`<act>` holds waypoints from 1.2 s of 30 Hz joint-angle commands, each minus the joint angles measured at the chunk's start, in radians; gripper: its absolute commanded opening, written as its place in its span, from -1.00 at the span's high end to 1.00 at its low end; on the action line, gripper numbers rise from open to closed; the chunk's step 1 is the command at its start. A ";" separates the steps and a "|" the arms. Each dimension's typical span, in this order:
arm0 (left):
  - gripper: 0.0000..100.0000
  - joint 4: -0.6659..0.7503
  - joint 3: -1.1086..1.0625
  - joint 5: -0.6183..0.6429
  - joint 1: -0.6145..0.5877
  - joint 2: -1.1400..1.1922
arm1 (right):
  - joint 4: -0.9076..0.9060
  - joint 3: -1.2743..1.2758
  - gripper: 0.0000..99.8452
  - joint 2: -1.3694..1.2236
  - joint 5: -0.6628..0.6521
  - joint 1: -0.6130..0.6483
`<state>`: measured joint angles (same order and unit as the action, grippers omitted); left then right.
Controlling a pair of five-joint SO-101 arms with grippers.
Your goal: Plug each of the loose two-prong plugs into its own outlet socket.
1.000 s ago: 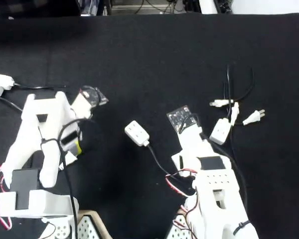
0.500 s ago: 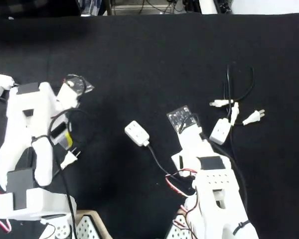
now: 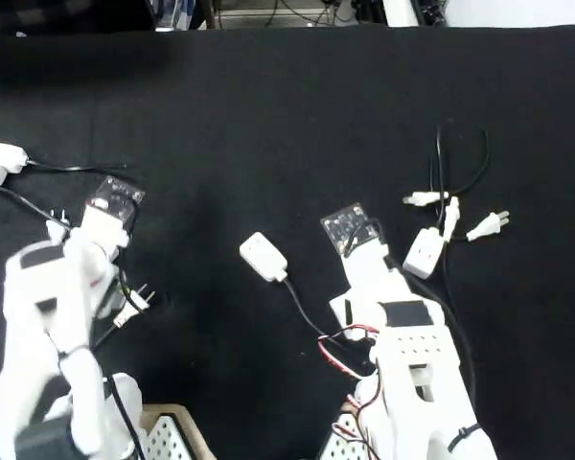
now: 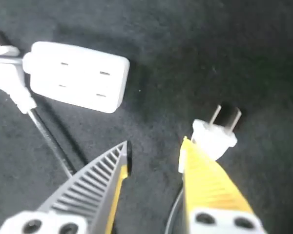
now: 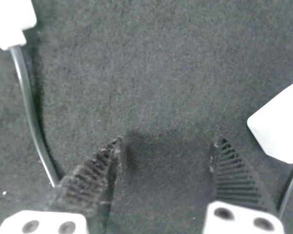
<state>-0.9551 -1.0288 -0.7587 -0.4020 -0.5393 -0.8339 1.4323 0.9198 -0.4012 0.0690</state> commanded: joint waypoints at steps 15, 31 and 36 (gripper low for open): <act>0.64 0.124 -0.173 0.147 0.156 -0.095 | 0.014 0.002 0.45 0.013 0.009 0.017; 0.64 -0.256 0.145 0.117 0.185 -0.084 | 0.023 0.004 0.45 0.013 0.009 0.017; 0.64 -0.180 0.036 0.028 0.177 -0.084 | 0.023 0.004 0.45 0.013 0.009 0.017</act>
<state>-1.1914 -0.9490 -0.6790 -0.2271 -0.6176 -0.8247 1.4385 0.9198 -0.4012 0.0721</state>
